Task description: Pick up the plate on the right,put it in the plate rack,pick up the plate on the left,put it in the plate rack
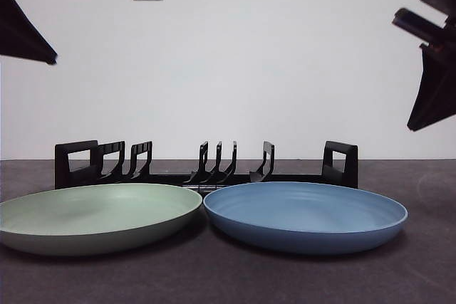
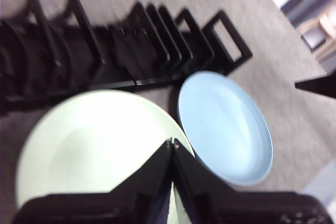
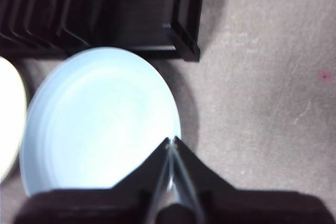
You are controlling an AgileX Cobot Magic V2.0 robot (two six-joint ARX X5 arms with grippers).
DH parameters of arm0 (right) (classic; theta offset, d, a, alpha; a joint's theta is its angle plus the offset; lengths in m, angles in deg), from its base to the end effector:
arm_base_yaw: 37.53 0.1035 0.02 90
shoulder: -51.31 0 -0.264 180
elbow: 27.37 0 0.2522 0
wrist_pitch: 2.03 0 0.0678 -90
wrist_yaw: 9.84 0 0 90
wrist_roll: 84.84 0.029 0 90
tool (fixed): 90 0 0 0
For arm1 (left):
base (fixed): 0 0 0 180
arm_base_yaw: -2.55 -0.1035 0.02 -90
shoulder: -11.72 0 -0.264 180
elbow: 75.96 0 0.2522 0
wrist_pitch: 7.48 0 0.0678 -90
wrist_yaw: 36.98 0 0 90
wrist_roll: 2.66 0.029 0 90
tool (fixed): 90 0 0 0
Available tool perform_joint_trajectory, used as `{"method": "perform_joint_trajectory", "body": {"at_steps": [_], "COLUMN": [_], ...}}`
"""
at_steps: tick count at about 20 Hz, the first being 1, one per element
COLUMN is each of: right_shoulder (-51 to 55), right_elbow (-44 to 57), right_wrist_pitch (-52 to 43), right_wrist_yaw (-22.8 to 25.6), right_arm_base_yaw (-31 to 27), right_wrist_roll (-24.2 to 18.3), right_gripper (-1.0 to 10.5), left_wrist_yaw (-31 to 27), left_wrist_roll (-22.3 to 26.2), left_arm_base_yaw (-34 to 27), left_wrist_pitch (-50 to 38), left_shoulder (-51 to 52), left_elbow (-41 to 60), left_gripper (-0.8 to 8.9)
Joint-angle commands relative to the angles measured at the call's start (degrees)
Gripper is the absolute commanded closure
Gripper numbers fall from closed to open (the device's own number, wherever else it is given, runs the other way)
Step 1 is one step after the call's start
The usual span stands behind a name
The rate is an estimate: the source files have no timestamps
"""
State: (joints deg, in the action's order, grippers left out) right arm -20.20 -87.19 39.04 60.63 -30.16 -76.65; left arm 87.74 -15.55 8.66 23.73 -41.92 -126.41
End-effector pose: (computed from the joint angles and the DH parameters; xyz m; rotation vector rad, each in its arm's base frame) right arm 0.2376 0.0405 0.2270 0.2287 0.9543 0.3693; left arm 0.1881 -0.0367 0.2503 -0.3606 0.6710 -0.6227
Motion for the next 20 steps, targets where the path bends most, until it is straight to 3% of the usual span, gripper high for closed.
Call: {"method": "perform_joint_trajectory", "body": {"at_steps": [1, 2, 3, 8, 14, 20], "right_shoulder": [-1.6, -2.2, -3.0, -9.0, -18.6, -21.9], "right_elbow": [-0.2, -0.2, -0.2, -0.2, -0.2, -0.2], "right_wrist_pitch": [-0.3, -0.3, -0.4, -3.4, -6.1, -6.5], "right_wrist_yaw": [-0.1, -0.1, -0.1, 0.0, 0.1, 0.2], "right_arm_base_yaw": [-0.1, -0.1, 0.2, 2.8, 4.4, 4.4], "right_wrist_roll": [-1.7, -1.7, -1.9, -2.0, -1.6, -0.9], "right_gripper": [7.5, 7.3, 7.3, 7.3, 7.3, 9.6], "left_wrist_yaw": [0.2, 0.0, 0.1, -0.7, -5.5, -10.8], "left_wrist_roll": [0.7, -0.7, -1.7, -2.5, -1.9, -0.5], "left_arm_base_yaw": [1.6, 2.0, 2.4, 5.8, 10.8, 14.4], "left_wrist_pitch": [-1.7, -3.0, -4.2, -9.1, -7.6, -7.5], "left_shoulder": [-1.7, -2.4, -2.9, -3.7, -3.7, -3.7], "left_elbow": [-0.1, -0.1, -0.1, -0.2, -2.6, -3.1], "left_gripper": [6.25, 4.92, 4.81, 5.1, 5.09, 5.09]}}
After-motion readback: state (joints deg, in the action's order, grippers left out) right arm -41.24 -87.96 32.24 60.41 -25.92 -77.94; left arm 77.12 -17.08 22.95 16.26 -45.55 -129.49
